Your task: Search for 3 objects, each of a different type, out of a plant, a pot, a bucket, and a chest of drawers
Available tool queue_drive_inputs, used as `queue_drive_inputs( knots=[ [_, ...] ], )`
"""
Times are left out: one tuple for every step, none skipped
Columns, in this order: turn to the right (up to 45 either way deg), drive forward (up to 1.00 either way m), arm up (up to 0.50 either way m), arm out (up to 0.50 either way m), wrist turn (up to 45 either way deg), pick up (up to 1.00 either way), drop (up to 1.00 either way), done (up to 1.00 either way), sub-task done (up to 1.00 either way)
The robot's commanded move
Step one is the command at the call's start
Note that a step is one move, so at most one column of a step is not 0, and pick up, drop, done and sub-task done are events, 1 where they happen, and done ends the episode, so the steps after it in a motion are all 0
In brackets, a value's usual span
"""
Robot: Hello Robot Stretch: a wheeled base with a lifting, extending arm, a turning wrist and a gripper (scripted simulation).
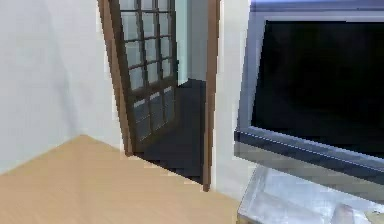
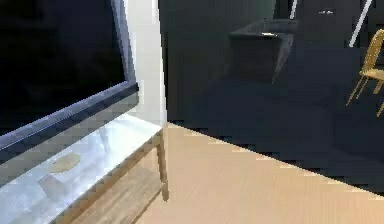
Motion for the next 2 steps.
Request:
queue_drive_inputs(
  knots=[
    [-45.0, 0.00, 0.00, 0.00, 0.0, 0.00, 0.00, 0.00, 0.00],
    [-15.0, 0.00, 0.00, 0.00, 0.0, 0.00, 0.00, 0.00, 0.00]
  ],
)
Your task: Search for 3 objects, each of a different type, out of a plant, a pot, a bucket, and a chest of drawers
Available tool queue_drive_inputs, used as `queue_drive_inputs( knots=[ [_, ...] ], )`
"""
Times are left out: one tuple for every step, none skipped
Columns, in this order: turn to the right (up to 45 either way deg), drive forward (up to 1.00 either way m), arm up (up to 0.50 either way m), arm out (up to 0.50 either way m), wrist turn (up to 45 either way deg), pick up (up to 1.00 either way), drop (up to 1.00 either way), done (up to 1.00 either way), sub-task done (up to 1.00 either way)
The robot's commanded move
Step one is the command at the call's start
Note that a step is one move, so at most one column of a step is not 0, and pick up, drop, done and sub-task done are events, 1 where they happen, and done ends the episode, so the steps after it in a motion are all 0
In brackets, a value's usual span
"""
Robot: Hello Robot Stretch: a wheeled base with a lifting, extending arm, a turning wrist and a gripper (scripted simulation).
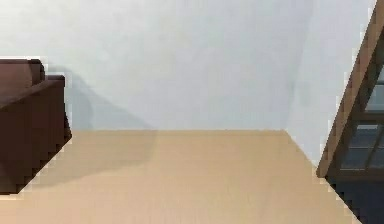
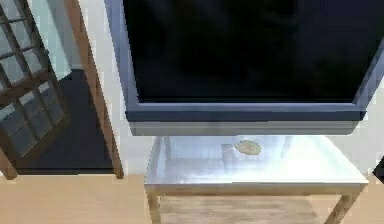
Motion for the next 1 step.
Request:
queue_drive_inputs(
  knots=[
    [0.0, 0.40, 0.00, 0.00, 0.0, 0.00, 0.00, 0.00, 0.00]
  ],
)
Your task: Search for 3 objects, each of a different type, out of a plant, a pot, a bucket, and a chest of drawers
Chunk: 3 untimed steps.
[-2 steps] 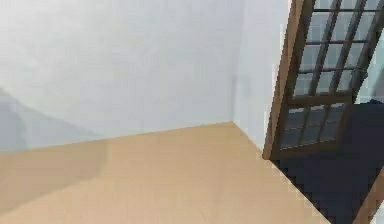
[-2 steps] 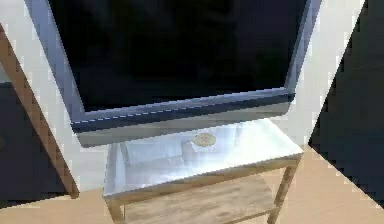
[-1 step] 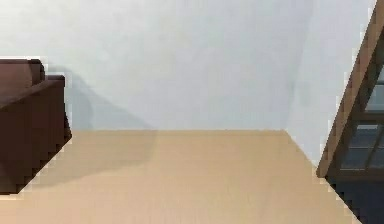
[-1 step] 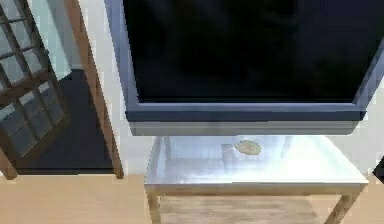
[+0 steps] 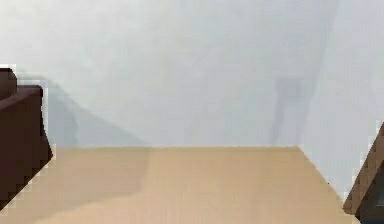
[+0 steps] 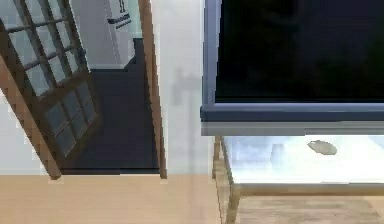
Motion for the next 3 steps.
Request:
queue_drive_inputs(
  knots=[
    [45.0, 0.00, 0.00, 0.00, 0.0, 0.00, 0.00, 0.00, 0.00],
    [12.0, 0.00, 0.00, 0.00, 0.0, 0.00, 0.00, 0.00, 0.00],
    [0.0, 0.95, 0.00, 0.00, 0.0, 0.00, 0.00, 0.00, 0.00]
  ],
)
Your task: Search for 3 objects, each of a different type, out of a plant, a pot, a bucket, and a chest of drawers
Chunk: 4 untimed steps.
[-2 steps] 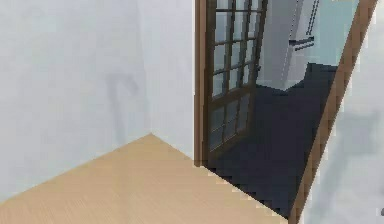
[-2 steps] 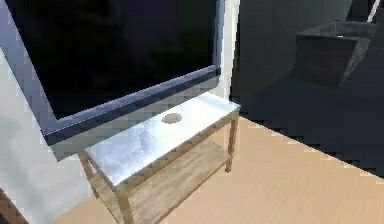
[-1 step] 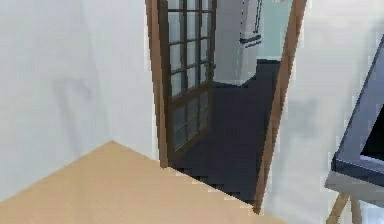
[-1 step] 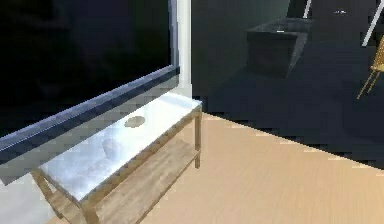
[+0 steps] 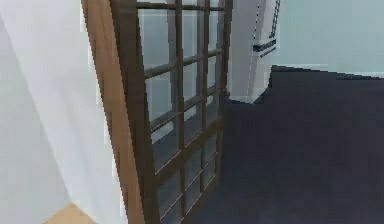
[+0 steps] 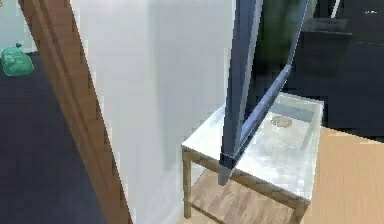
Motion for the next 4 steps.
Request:
queue_drive_inputs(
  knots=[
    [9.0, 0.00, 0.00, 0.00, 0.0, 0.00, 0.00, 0.00, 0.00],
    [0.0, 0.75, 0.00, 0.00, 0.0, 0.00, 0.00, 0.00, 0.00],
    [45.0, 0.00, 0.00, 0.00, 0.0, 0.00, 0.00, 0.00, 0.00],
    [39.0, 0.00, 0.00, 0.00, 0.0, 0.00, 0.00, 0.00, 0.00]
  ],
)
